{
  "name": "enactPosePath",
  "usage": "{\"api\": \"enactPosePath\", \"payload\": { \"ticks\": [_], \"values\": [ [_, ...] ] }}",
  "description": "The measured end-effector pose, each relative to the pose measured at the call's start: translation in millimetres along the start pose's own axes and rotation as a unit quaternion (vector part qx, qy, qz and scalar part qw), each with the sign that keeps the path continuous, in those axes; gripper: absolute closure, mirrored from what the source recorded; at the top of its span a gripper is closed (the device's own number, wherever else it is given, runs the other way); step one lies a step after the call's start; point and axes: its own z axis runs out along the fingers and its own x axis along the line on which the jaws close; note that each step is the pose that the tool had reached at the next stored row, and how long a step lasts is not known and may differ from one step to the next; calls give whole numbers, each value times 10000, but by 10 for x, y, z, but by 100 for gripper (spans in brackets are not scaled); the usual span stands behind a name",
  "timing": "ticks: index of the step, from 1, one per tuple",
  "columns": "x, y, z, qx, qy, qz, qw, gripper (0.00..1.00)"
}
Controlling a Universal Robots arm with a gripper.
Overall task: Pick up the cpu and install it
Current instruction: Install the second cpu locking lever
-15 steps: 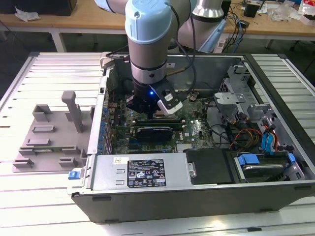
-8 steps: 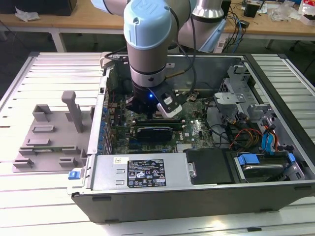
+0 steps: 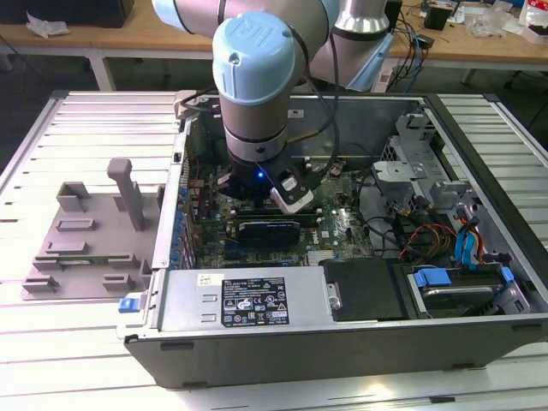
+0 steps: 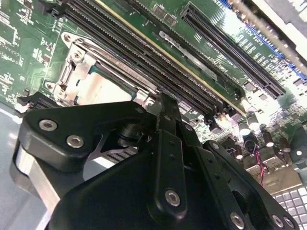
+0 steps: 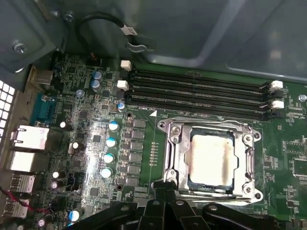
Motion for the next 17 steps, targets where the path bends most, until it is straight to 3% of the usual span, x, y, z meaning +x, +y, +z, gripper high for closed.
{"api": "enactPosePath", "payload": {
  "ticks": [2,5,8,9,10,11,14,17],
  "values": [
    [21,-5,28,-35,-6,2,10000,89],
    [62,-6,51,-43,-5,2,10000,89],
    [57,15,-36,-11,-3,1,10000,89],
    [54,24,-65,28,2,0,10000,89],
    [50,46,-80,197,23,-8,9998,89],
    [47,70,-75,336,39,-15,9994,89],
    [-14,75,-68,343,39,-15,9994,89],
    [-129,105,-53,364,42,-15,9993,89]
  ]
}}
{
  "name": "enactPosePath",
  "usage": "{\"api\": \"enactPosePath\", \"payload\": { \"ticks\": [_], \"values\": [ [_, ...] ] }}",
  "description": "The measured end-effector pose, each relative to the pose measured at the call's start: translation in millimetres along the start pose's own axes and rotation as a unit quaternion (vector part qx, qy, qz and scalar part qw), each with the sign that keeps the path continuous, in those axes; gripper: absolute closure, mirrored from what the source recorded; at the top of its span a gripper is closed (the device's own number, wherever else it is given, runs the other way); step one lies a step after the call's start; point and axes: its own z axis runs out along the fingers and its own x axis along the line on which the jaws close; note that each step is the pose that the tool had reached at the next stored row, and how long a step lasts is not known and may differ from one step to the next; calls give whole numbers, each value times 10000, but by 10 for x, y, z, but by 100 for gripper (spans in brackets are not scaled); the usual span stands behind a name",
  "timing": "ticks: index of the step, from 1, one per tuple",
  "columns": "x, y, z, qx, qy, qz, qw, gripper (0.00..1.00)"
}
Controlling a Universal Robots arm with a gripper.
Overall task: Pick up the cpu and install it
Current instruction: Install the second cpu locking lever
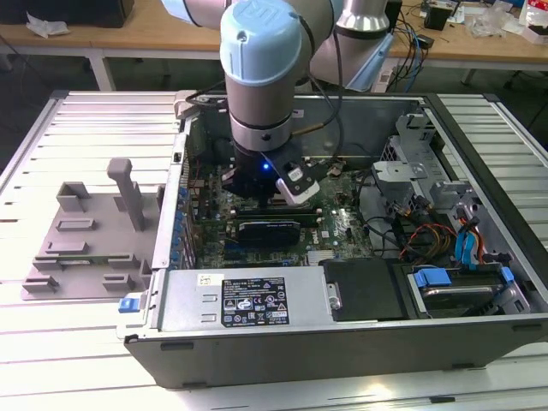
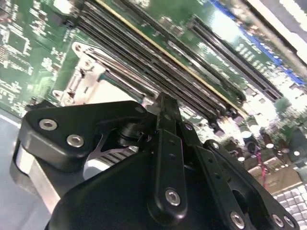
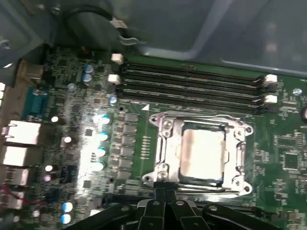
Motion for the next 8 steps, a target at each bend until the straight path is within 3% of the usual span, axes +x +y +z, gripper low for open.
{"api": "enactPosePath", "payload": {
  "ticks": [3,6,8],
  "values": [
    [-54,159,31,49,5,-3,10000,89],
    [-101,235,46,89,10,-5,10000,89],
    [-267,244,59,135,22,-5,9999,89]
  ]
}}
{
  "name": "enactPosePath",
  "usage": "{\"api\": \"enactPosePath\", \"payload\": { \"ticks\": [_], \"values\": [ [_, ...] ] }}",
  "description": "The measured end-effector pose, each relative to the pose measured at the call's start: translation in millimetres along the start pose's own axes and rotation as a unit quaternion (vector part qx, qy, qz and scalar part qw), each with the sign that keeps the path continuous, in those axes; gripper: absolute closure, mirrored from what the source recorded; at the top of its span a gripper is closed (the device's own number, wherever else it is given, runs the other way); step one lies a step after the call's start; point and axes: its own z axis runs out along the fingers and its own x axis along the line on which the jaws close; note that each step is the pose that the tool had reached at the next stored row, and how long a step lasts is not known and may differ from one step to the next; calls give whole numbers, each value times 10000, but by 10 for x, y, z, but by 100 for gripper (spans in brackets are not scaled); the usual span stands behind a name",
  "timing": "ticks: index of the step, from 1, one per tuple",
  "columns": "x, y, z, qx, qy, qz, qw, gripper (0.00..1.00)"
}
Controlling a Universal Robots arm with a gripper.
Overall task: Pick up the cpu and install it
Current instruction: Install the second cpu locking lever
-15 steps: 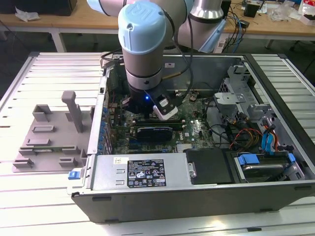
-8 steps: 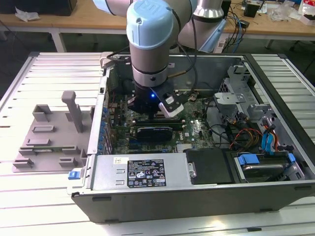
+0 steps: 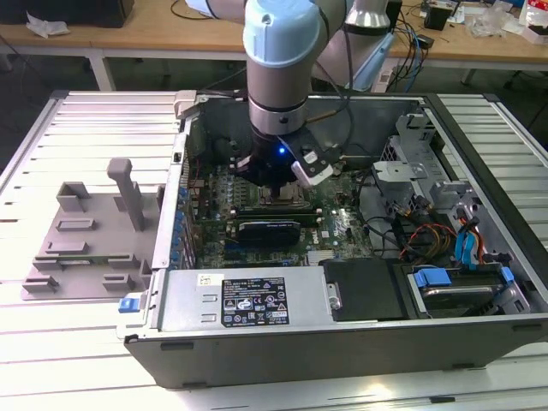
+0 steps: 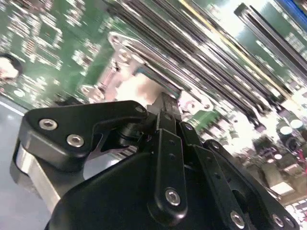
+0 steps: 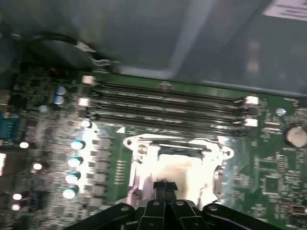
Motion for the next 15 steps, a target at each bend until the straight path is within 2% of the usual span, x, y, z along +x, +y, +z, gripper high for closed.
{"api": "enactPosePath", "payload": {
  "ticks": [1,3,6,8,11,15],
  "values": [
    [-47,0,3,11,4,-2,10000,89],
    [-80,28,7,18,6,0,10000,89],
    [-85,44,-46,19,7,-1,10000,89],
    [-91,60,-126,26,7,-2,10000,89],
    [-95,71,-192,36,8,-2,10000,89],
    [-95,71,-193,39,8,-2,10000,89]
  ]
}}
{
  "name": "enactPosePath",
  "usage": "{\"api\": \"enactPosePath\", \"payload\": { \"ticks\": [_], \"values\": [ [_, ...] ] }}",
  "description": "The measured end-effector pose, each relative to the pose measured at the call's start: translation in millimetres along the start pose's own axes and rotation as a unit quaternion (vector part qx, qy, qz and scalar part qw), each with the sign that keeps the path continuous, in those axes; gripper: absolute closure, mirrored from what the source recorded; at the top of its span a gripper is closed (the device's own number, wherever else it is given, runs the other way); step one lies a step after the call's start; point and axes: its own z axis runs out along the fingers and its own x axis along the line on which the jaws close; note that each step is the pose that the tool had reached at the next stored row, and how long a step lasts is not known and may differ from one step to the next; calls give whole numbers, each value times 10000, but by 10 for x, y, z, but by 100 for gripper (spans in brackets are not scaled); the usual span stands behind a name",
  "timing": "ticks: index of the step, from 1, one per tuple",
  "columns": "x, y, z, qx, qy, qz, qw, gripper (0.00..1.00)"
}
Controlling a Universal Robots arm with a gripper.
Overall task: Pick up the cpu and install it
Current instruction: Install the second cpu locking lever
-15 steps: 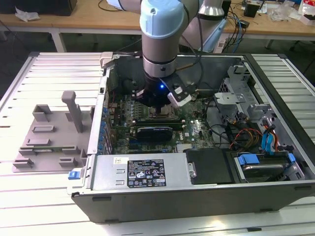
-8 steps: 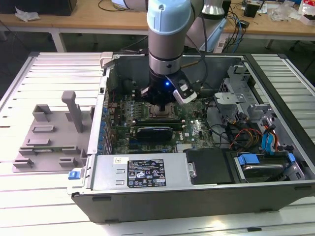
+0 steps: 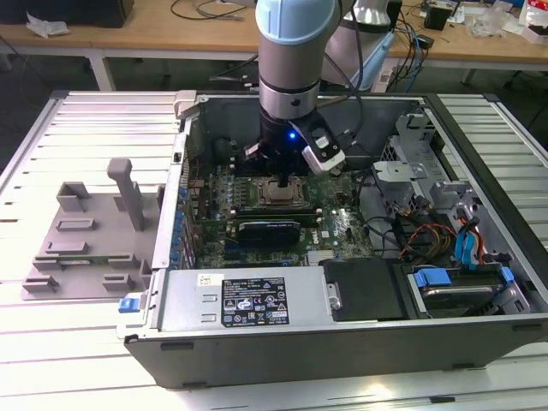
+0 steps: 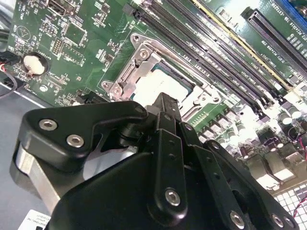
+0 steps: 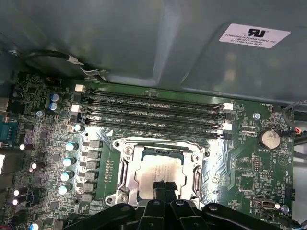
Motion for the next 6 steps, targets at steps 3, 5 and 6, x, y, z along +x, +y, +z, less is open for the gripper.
{"api": "enactPosePath", "payload": {
  "ticks": [3,5,6],
  "values": [
    [0,0,0,1,0,0,10000,89],
    [0,0,0,2,0,0,10000,89],
    [0,0,0,3,0,0,10000,89]
  ]
}}
